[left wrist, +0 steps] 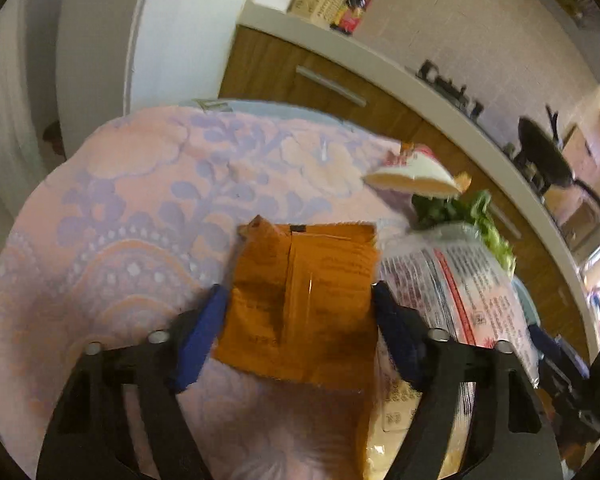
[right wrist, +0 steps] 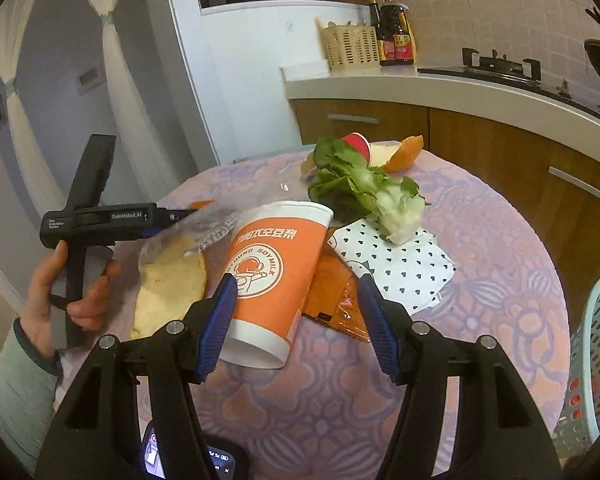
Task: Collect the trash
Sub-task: 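Grasp the orange snack packet with the left tool while the right tool grasps the orange soymilk cup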
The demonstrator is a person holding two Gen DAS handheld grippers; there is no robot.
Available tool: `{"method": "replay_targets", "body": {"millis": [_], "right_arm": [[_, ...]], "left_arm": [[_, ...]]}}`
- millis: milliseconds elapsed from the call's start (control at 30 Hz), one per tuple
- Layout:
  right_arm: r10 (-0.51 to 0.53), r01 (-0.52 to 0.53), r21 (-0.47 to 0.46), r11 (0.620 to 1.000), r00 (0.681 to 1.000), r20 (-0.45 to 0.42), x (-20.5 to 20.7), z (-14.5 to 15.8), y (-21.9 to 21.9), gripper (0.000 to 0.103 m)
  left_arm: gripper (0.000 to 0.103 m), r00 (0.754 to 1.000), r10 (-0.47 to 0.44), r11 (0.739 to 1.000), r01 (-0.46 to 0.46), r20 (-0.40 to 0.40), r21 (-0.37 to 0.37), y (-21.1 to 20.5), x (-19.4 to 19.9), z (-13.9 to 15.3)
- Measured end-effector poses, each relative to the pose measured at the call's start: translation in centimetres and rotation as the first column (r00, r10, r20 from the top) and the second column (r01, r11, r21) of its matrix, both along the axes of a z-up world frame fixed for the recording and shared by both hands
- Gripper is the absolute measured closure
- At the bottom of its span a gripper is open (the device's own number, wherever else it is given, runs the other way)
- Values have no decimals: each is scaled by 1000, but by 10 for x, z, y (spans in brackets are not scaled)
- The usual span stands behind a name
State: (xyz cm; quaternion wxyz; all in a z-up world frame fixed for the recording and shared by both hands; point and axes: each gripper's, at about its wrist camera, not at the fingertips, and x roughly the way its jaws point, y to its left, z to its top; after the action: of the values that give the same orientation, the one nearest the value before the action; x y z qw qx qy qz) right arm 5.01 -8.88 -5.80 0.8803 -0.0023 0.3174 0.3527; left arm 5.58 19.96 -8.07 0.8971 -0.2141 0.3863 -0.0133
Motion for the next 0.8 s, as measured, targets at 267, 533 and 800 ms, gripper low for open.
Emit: {"method": "replay_targets", "body": {"millis": [267,533,800], "right_arm": [[5,-7,-60,998,1000,-19,2,-4,14,29],[22,-32,-62,998,988,-155,16,-15,41,29],[-20,8,-106,994,993,-112,8,-11,41,43]], "left_arm": [[49,992,31,997,-22,124,-73,12,-14,8],[49,975,58,998,-50,213,-40,8,-29,22],[49,970,62,998,-65,237,5,3,-30,28]]}}
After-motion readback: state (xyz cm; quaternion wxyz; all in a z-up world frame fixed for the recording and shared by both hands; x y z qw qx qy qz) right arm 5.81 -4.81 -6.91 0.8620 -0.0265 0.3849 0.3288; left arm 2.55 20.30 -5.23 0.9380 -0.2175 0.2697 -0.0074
